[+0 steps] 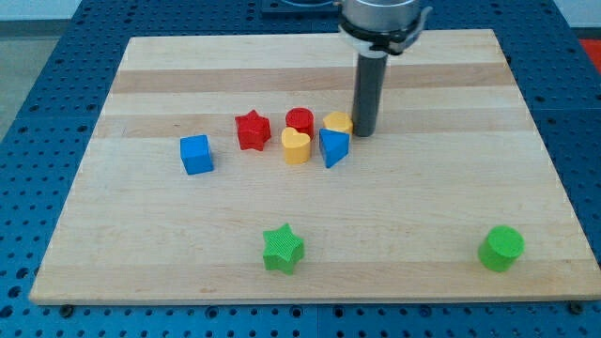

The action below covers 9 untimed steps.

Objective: Move your arm towards the bottom of the green circle

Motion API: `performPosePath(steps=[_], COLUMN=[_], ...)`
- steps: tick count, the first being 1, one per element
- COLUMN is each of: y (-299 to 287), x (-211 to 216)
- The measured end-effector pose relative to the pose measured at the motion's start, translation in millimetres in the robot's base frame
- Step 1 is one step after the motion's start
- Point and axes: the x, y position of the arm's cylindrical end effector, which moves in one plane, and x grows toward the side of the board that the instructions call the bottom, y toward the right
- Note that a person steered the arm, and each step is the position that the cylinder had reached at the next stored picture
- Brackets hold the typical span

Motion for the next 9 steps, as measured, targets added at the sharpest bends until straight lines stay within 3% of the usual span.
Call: performPosePath(steps=[2,4,6,7,9], y=[-24,56,177,205,188], x=[1,16,96,143,216])
